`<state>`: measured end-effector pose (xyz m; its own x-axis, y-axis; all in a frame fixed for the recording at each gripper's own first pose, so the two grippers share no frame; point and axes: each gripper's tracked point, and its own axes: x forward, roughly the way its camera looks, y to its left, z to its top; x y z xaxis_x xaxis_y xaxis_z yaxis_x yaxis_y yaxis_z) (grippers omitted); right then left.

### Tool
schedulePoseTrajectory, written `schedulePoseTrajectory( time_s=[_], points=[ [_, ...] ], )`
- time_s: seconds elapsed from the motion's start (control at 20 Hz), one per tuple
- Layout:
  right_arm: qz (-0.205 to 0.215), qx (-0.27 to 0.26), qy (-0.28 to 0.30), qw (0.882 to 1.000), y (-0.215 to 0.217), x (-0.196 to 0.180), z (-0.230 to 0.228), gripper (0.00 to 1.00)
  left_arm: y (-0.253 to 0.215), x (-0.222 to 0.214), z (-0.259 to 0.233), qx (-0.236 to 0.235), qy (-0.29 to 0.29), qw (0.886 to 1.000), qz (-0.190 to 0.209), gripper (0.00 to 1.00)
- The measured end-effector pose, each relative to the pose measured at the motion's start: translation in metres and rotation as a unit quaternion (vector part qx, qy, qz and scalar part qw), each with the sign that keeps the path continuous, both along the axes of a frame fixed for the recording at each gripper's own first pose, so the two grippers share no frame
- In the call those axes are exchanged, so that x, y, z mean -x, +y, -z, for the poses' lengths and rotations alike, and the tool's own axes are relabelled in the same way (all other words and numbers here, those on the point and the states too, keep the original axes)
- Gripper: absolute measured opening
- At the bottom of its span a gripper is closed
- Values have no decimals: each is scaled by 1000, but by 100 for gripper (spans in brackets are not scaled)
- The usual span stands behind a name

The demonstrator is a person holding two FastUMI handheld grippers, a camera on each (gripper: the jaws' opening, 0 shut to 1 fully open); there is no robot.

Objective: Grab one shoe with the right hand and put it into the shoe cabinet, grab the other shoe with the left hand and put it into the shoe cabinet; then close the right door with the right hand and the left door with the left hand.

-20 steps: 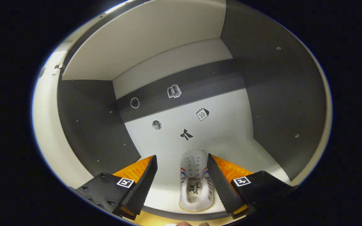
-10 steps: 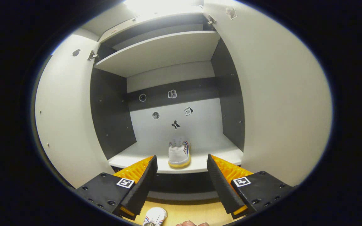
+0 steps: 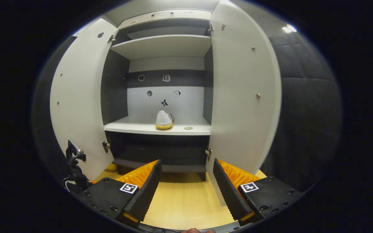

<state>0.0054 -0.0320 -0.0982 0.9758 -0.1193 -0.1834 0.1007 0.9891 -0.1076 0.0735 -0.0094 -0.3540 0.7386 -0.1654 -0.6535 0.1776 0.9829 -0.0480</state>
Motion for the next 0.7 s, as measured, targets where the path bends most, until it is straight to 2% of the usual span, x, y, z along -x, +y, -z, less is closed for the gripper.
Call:
schedulePoseTrajectory(
  time_s=[0.05, 0.1, 0.15, 0.2, 0.35, 0.4, 0.45, 0.5, 0.55, 0.7],
  points=[
    [16, 14, -2, 1000, -12, 11, 0, 99, 1, 0, 17, 4, 16, 1000, 1, 93],
    [33, 21, -1, 999, -25, 24, 0, 94, 4, -1, 29, 4, 30, 1000, 0, 96],
    [52, 27, 1, 998, -38, 36, 2, 100, 6, -4, 40, 2, 41, 999, -2, 93],
    [73, 31, 6, 997, -52, 49, 4, 97, 7, -7, 47, 3, 50, 999, -2, 91],
    [139, 32, 26, 989, -95, 85, 14, 100, 5, -17, 63, 12, 67, 998, 3, 89],
    [160, 30, 38, 986, -108, 97, 19, 100, 8, -21, 68, 7, 69, 998, -2, 80],
    [179, 26, 46, 982, -119, 108, 22, 100, 5, -22, 69, 14, 73, 997, 1, 65],
    [195, 21, 48, 979, -130, 118, 23, 97, 3, -24, 73, 18, 77, 997, 3, 65],
    [213, 17, 50, 976, -141, 129, 23, 100, 4, -25, 78, 17, 82, 996, 2, 65],
    [253, 9, 56, 966, -166, 148, 26, 97, 3, -18, 91, 33, 117, 992, -11, 65]
  ],
)
